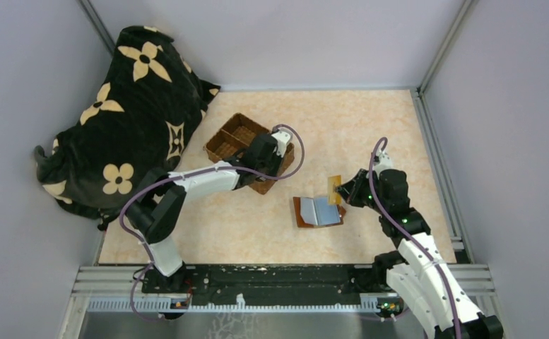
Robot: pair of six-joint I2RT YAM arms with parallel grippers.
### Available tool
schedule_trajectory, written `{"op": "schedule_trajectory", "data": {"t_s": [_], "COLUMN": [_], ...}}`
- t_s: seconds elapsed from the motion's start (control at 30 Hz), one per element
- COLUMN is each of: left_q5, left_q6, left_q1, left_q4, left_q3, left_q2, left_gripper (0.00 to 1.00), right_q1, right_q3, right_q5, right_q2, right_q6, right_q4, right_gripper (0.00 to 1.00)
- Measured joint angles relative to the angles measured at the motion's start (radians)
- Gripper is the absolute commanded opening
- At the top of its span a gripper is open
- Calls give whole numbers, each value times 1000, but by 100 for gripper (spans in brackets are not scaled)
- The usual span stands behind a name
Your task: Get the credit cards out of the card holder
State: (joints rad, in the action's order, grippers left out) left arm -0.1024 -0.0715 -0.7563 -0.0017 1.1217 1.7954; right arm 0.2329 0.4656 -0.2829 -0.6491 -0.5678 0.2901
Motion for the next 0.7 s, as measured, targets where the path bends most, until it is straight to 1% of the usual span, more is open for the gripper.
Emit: {"op": "schedule_trajectory", "data": {"t_s": [0.13, 0.37, 0.7], "left_q5": [54, 107, 126], "left_q6": [-31, -101, -243], "left_q1": [-23, -101, -227], "left_q4": [-21, -52, 1], "left_q3": [-56, -153, -335], "left_q2": [-63, -174, -302], "left_gripper": [0, 0, 0], "right_q1": [0, 0, -2], "right_q3": [0, 0, 14], "right_q5": [2, 2, -1], "right_q2": [0, -1, -36], "right_q6": [0, 0, 0], "right_q4": [8, 11, 10], "right_gripper": [0, 0, 0]}}
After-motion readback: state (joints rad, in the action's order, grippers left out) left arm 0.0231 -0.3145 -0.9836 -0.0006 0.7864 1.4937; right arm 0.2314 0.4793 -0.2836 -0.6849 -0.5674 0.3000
